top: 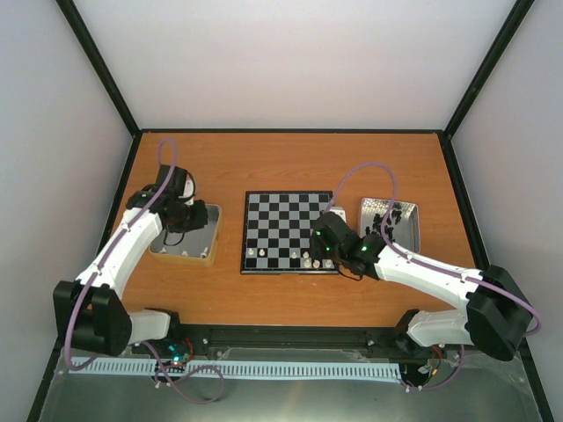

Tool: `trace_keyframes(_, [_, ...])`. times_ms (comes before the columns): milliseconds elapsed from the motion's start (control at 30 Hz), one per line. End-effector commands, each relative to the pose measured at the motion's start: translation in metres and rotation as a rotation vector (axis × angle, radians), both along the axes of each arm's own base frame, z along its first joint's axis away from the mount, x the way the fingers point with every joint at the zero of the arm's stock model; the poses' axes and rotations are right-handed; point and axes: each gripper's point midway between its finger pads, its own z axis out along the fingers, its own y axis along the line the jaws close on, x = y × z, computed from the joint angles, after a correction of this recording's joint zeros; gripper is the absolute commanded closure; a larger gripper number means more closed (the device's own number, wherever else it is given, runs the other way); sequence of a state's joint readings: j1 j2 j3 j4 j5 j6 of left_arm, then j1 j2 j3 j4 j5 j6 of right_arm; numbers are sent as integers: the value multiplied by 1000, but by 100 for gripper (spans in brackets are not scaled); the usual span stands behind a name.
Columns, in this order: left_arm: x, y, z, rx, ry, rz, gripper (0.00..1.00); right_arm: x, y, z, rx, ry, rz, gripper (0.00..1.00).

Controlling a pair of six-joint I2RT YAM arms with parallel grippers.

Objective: Set up the chess pieces on the board
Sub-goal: Pick up the chess piece from the storage box, then place the chess piece on the chessboard.

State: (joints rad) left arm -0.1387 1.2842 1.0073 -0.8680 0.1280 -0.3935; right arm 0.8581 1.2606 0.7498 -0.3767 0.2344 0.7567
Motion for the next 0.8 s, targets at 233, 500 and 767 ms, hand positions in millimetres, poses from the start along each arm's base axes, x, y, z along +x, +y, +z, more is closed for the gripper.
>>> trace_keyframes(233, [-53,-116,20,-174,28,-327,90,0,-17,8,104,-10,-92,60])
trace_keyframes(500, [-73,-125,-37,-71,168,-284,90,-8,-26,1,118,18,-124,60])
trace_keyframes(767, [-78,-135,-76,84,236,-277,91,-8,-27,-1,119,21,-131,60])
